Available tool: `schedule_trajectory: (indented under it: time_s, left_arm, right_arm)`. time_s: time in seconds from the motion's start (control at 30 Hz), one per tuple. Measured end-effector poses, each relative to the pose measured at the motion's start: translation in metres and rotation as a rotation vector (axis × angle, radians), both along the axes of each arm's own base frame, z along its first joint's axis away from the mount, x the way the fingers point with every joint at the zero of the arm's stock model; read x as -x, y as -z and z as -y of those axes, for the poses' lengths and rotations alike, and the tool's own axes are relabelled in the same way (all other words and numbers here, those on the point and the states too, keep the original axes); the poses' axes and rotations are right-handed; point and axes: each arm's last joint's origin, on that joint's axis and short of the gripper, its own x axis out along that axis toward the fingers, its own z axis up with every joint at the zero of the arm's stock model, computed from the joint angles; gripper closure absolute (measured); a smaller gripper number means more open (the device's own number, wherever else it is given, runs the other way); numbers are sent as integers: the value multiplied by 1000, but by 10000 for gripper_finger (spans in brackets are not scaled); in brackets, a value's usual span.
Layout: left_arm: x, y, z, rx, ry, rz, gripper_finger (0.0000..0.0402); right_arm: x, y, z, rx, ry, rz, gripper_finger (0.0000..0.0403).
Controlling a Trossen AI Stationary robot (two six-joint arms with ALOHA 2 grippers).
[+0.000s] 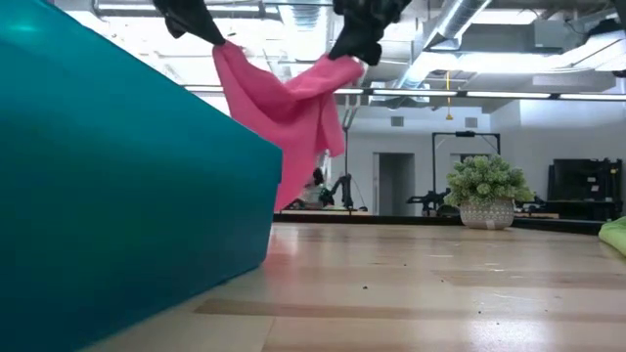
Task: Fold microfiber towels
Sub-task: Fold the pink microfiber towel on the table
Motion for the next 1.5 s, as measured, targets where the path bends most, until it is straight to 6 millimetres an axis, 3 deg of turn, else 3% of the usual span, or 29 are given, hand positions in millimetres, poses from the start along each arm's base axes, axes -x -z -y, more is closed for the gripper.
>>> schedule_trajectory:
  time_s: [0.27,0.43,0.57,0.87,1.03,1.2,1.5]
  left_arm:
    - [-2,-6,-16,41,-14,85,401]
    - [-9,7,-20,83,27,38,401]
    - [-17,27,-20,94,73,-39,401]
    - [-41,96,-21,188,166,-112,401]
    - [-52,116,-21,254,202,-146,401]
    - [-59,125,-22,294,230,-160,401]
    - [-60,123,-22,288,230,-134,401]
  right_arm:
    - [13,5,15,-33,39,-61,374]
    - [15,29,17,-86,40,-124,374]
    - [19,61,10,-102,40,-146,373]
    - [24,170,-31,-104,45,-179,375]
    - [28,205,-58,-24,20,-236,358]
    - [29,213,-75,-4,-36,-270,311]
    - [25,220,-91,15,-88,-298,216]
